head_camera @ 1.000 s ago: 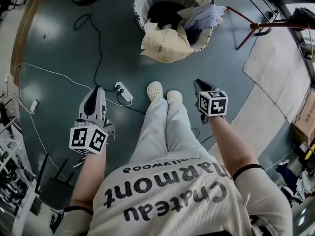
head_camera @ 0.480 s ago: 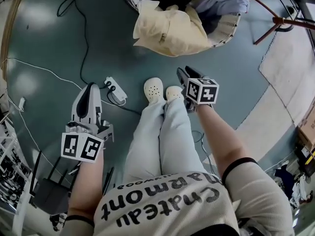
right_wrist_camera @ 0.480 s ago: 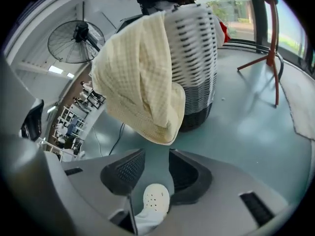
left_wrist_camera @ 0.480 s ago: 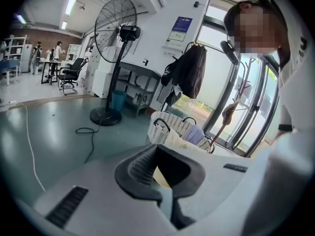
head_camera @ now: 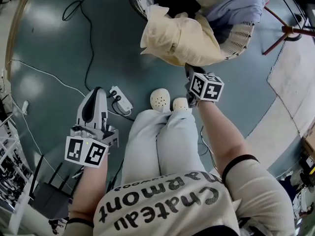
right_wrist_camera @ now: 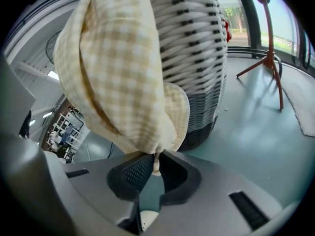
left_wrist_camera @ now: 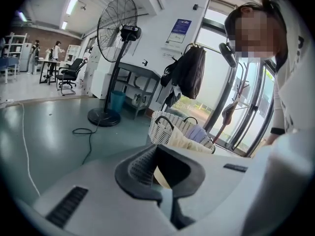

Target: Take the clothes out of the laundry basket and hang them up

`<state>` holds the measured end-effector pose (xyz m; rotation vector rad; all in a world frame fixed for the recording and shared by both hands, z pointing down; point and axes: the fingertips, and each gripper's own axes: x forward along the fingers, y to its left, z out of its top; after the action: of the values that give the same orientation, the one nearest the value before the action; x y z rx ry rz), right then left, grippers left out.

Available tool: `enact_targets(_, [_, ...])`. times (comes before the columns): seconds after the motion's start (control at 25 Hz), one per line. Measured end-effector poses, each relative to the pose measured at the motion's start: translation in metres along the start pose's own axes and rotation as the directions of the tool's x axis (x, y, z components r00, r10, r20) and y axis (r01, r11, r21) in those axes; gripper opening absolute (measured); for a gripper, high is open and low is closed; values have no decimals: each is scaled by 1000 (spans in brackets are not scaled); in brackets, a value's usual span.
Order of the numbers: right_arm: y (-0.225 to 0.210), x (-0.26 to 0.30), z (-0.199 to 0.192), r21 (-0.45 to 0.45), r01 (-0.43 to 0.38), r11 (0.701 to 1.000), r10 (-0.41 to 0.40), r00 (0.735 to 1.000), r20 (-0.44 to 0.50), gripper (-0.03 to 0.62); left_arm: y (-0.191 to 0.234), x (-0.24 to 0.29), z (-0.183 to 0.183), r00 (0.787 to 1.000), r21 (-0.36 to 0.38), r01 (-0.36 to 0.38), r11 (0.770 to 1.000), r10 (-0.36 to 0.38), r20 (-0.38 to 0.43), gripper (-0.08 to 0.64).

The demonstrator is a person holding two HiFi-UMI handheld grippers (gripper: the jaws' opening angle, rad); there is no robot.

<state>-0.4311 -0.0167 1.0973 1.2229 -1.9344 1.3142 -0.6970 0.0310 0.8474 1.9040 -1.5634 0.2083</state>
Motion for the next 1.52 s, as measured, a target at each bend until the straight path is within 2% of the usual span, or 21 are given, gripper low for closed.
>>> enact_targets(0.12, [9,-24,10,-12,1,1000,-1,1000,16,44,-10,-8,15,1000,-13,1,1000,-1,16,8])
enact_targets(0.28, [40,-84,20,0,-32,999,32,999,15,40,-37,-28,44,999,-2,33,999,-33,15,8])
enact_targets(0.4, [70,-142,35,-58,-67,996,68,998,7,38,-60,-42,77,997,1,65,998,-65,32,8])
enact_targets(0.52, [107,-200,57,-103,-132,986,132,991,-4,38,-85,-60,121,992,-9,100,995,-99,74,8])
enact_targets(0.64, [144,-247,80,-92,-212,973,213,977,-6,37,-110,-78,165,986,15,130,991,-131,100,8])
enact_targets(0.8, [181,-298,132,-51,-278,959,281,956,83,34,-146,-88,217,963,62,213,975,-220,154,11])
enact_targets(0.92, [211,-349,183,-43,-341,939,343,916,207,34,-182,-98,251,931,71,319,945,-326,162,30])
enact_targets(1.0, [228,-393,219,-47,-370,928,367,880,301,34,-208,-109,270,903,63,396,916,-401,151,106])
enact_targets(1.04, [235,-416,238,-53,-381,923,374,857,353,34,-220,-114,278,889,62,431,900,-436,144,119])
enact_targets(1.16, [251,-490,293,-101,-393,914,387,772,504,34,-261,-119,295,832,84,538,839,-544,108,169])
enact_targets(1.24, [257,-543,323,-153,-381,912,393,703,592,34,-298,-122,298,768,107,630,769,-638,65,186])
enact_targets(1.36, [265,-628,352,-235,-350,907,408,588,699,34,-360,-131,296,645,143,757,638,-764,-10,205])
enact_targets(1.44, [265,-683,361,-286,-335,898,427,507,748,34,-399,-137,298,590,188,797,574,-806,-42,246])
enact_targets(1.52, [262,-732,362,-320,-322,891,441,440,783,34,-433,-143,302,551,220,819,529,-833,-51,268])
